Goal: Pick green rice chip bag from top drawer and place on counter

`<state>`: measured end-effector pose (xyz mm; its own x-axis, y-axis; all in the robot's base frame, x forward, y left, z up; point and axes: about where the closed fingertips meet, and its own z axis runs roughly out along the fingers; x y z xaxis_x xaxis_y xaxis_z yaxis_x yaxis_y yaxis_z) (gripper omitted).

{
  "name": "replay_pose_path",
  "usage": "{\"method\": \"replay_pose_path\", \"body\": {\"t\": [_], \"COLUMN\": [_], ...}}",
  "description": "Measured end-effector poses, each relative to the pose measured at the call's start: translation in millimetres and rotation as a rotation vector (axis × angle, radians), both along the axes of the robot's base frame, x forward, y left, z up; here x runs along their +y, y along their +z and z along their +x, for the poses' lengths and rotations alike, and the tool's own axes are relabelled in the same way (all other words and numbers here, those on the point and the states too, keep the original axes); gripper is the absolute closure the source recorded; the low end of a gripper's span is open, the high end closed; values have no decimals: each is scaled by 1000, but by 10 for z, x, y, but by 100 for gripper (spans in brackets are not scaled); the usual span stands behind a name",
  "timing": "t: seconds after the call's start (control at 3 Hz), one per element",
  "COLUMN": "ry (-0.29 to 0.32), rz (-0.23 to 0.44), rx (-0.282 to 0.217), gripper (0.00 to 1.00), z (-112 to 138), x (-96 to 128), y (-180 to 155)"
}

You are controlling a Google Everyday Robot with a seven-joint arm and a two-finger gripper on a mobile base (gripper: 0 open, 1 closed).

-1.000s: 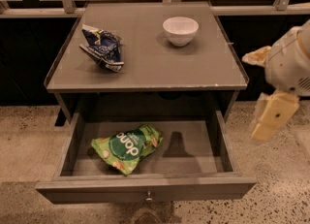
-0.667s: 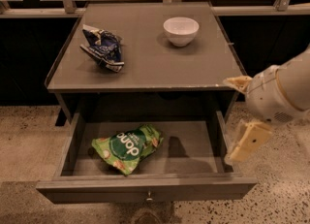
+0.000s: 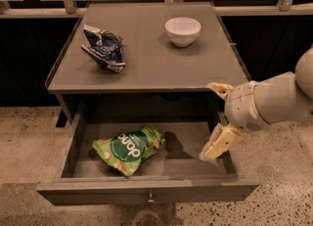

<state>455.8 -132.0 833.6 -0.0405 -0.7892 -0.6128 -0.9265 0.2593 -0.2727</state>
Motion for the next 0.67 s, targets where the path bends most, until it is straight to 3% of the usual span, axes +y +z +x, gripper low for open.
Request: {"method": "replay_pose_path", "body": {"t": [0.33, 0.67], "ry": [-4, 1], "rz": [50, 192], "rx": [27, 63], "gripper": [0, 0], "z": [-78, -22], "x": [4, 160], "y": [-162, -485]}}
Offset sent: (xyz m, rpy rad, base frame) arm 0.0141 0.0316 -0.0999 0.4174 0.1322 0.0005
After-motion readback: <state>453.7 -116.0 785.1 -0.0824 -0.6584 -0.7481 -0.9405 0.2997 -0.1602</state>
